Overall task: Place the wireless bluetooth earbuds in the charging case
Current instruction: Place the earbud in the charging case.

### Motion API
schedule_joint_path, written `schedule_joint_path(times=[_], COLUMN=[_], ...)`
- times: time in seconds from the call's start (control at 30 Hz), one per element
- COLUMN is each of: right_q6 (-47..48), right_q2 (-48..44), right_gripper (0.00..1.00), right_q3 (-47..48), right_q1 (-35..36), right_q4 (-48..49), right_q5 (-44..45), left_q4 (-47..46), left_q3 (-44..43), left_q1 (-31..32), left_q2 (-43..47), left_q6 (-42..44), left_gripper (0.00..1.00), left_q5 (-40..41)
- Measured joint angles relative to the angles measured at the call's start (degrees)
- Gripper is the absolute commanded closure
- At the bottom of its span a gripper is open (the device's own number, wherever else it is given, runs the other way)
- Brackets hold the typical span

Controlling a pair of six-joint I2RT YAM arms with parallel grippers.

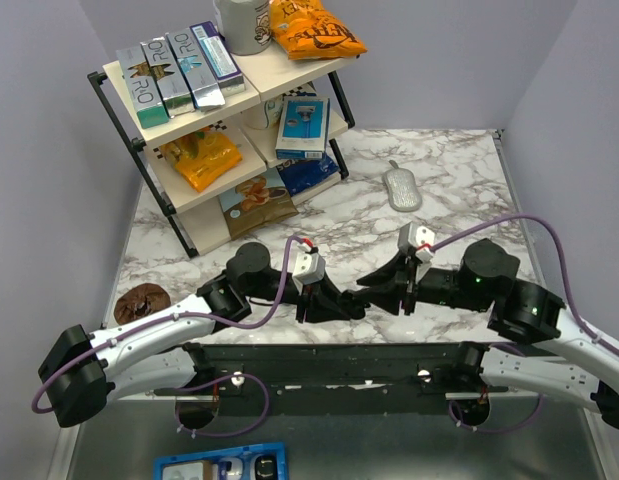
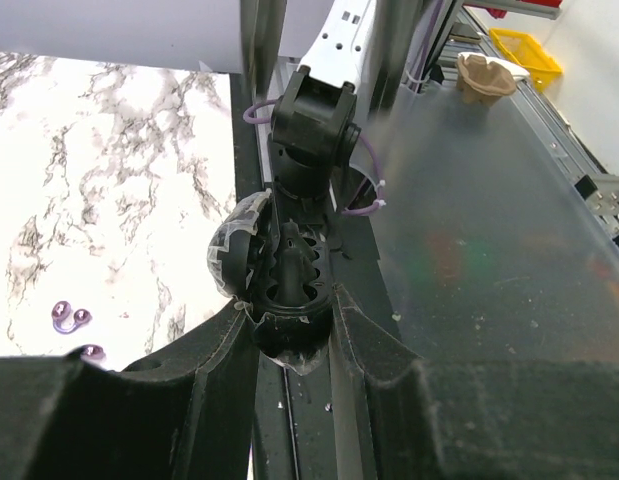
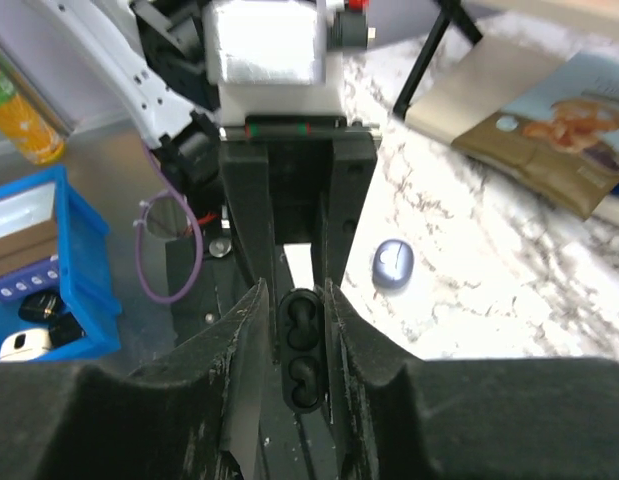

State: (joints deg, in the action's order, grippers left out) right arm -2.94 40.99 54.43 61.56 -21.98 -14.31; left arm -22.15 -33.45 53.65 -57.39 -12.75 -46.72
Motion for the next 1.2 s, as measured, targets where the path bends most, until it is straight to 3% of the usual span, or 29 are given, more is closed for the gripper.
schedule_joint_path(times=[0.2, 0.47, 1.2], right_q6=[1.36, 1.57, 1.46], right_q2=[-0.48, 0.74, -0.02], right_gripper=[0.73, 0.68, 0.65], right_q3=[3.45, 2.64, -3.69], right_q1=[0.00, 0.00, 0.00], right_q4=[-4.87, -11.39, -11.72], right_q5=[-0.26, -3.19, -0.94], left_q4=[-0.04, 0.50, 0.31], left_q3=[0.24, 0.24, 0.26], left_q1=[0.00, 0.00, 0.00], left_q2=[0.02, 0.22, 1.11], left_q6=[0.04, 0.63, 0.22], left_gripper=[1.00, 1.00, 1.00], left_q5=[0.04, 0.26, 0.44])
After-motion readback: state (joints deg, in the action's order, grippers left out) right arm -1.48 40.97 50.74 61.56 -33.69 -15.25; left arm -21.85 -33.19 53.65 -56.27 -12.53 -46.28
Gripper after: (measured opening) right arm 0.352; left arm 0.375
